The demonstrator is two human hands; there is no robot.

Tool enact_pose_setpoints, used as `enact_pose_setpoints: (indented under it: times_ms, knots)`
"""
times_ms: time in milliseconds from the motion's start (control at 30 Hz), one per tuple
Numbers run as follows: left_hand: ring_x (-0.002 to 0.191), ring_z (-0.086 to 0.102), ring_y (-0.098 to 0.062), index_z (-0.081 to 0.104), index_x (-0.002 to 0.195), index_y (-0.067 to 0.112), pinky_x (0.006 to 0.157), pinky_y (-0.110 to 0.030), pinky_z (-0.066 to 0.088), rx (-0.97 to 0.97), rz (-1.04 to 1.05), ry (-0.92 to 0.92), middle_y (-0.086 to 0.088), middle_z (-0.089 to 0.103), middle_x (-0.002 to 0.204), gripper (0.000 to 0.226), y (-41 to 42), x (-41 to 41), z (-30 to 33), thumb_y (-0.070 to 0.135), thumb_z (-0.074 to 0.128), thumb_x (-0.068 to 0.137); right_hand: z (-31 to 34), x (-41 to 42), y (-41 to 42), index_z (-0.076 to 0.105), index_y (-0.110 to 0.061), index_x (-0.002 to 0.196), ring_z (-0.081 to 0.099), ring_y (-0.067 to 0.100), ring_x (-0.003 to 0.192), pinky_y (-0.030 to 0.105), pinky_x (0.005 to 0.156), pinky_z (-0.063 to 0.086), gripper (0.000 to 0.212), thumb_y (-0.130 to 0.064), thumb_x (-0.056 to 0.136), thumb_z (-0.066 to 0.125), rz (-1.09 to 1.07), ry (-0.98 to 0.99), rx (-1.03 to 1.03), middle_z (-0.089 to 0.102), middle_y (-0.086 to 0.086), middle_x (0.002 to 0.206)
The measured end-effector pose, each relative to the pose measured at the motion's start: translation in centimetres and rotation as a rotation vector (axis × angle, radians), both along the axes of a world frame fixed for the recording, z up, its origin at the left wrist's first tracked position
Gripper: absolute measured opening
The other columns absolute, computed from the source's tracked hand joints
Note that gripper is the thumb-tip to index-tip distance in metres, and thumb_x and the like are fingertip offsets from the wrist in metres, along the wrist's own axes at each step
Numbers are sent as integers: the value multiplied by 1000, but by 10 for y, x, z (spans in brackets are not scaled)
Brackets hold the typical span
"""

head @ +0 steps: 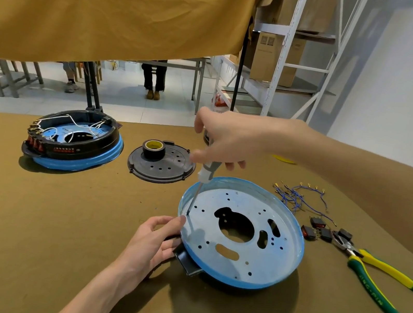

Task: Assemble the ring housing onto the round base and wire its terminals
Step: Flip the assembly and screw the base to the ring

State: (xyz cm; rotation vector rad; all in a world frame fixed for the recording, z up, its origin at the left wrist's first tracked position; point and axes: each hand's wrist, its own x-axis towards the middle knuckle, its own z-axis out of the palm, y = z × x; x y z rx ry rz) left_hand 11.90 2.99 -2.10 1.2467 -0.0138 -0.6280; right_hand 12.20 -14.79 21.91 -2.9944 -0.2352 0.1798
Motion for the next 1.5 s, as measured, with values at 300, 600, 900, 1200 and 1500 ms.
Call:
enact_pose_setpoints:
  times_ms: [300, 600, 900, 1200, 1500]
  knots:
    - [98, 78, -24, 54, 128, 15, 78, -40, 64, -19, -9, 2, 0, 81, 99, 81, -1, -1, 5, 44, 91, 63, 5, -2, 4, 39, -23, 124, 70, 16, 52, 22, 41, 50, 45, -35, 93, 68, 27, 69, 5, 74, 5, 83]
    - [94, 78, -20, 55, 126, 17, 76, -39, 64, 5, -7, -14, -3, 79, 104, 79, -1, -3, 5, 46, 90, 62, 7, -8, 4, 38, -22, 124, 68, 14, 47, 23, 43, 50, 46, -30, 92, 69, 26, 76, 32, 74, 6, 76]
    - [94, 78, -20, 56, 126, 18, 85, -41, 63, 25, -4, -27, -6, 71, 116, 81, -2, -5, 7, 48, 89, 59, 9, -9, 2, 41, -16, 123, 67, 14, 45, 22, 41, 49, 40, -28, 95, 67, 10, 75, 10, 72, 4, 74]
    - [100, 77, -24, 57, 126, 15, 95, -50, 60, -3, -2, -29, -2, 79, 105, 76, 0, -4, 4, 44, 90, 64, 1, -6, 10, 49, -14, 109, 69, 19, 45, 21, 38, 48, 31, -43, 100, 57, -6, -14, -27, 72, 1, 59]
    - [84, 78, -11, 58, 122, 20, 71, -31, 62, 0, -9, -44, 6, 79, 94, 74, -1, -4, 3, 49, 89, 62, -2, -7, 11, 42, -13, 110, 65, 16, 41, 21, 37, 46, 36, -46, 102, 53, -15, -50, -28, 72, 8, 69]
